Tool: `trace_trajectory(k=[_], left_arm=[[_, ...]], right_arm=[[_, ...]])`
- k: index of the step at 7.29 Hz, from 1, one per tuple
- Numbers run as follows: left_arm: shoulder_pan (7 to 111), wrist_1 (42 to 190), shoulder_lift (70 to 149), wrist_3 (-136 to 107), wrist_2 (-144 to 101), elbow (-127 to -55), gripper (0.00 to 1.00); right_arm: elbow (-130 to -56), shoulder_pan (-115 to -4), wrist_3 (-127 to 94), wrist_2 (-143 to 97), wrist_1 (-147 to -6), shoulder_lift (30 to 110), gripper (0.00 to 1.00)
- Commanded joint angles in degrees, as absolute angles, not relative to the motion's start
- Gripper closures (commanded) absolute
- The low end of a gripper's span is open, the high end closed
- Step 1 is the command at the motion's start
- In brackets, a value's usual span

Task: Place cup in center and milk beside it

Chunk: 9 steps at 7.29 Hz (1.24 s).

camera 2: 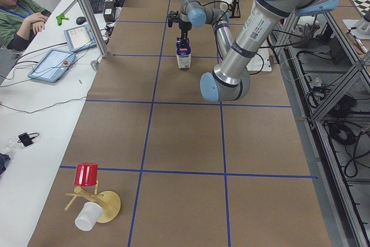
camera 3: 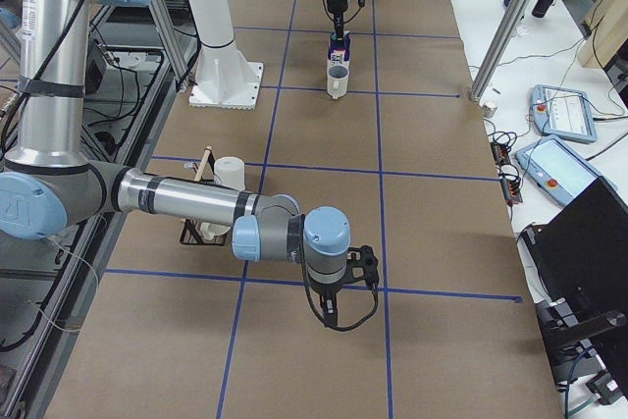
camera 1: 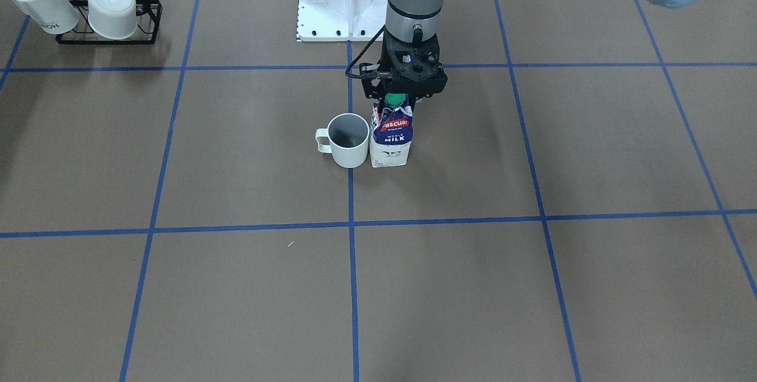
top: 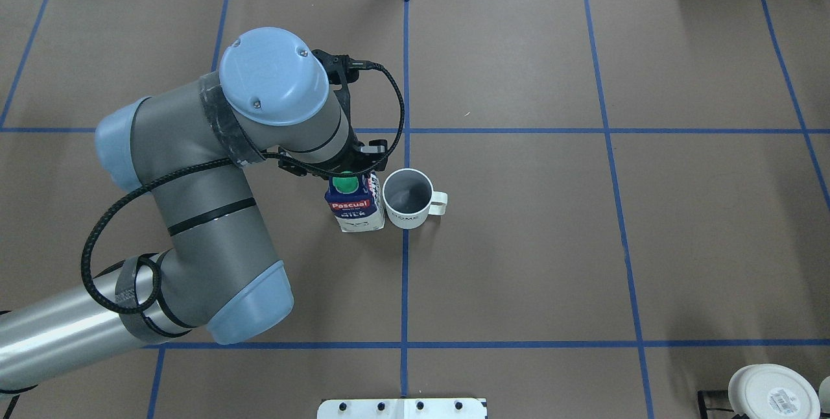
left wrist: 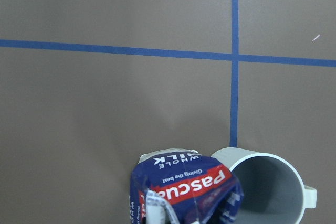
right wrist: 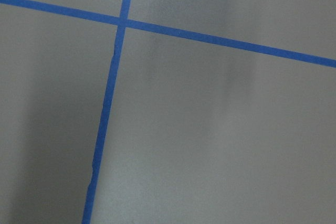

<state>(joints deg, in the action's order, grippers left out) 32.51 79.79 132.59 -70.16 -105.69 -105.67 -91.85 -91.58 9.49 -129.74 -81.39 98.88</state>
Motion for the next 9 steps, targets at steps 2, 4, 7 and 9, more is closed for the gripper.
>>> trace_trajectory(k=[2,4,7,9], left_arm=[[35.4,70.5,132.4,-60.3,-106.2,-112.8,0.01],[44.6,62.7,131.6,-46.8,-112.8,-117.1,0.01],[65.2,63.3,115.2,-9.4,-124.2,-117.2,0.01],[79.2,63.5,103.3,14.0,-130.9,-112.0,0.01]], right_arm=[[-91.8,-91.5,9.4,-129.7,-81.4,98.4,0.0],[-91.8,-91.5,9.4,-129.7,-81.4,98.3,0.0],[-91.4,-91.5,9.6,-129.7,-81.5,98.4,0.0],[-91.2,-91.5,9.6,-129.7,-81.4,98.4,0.0]])
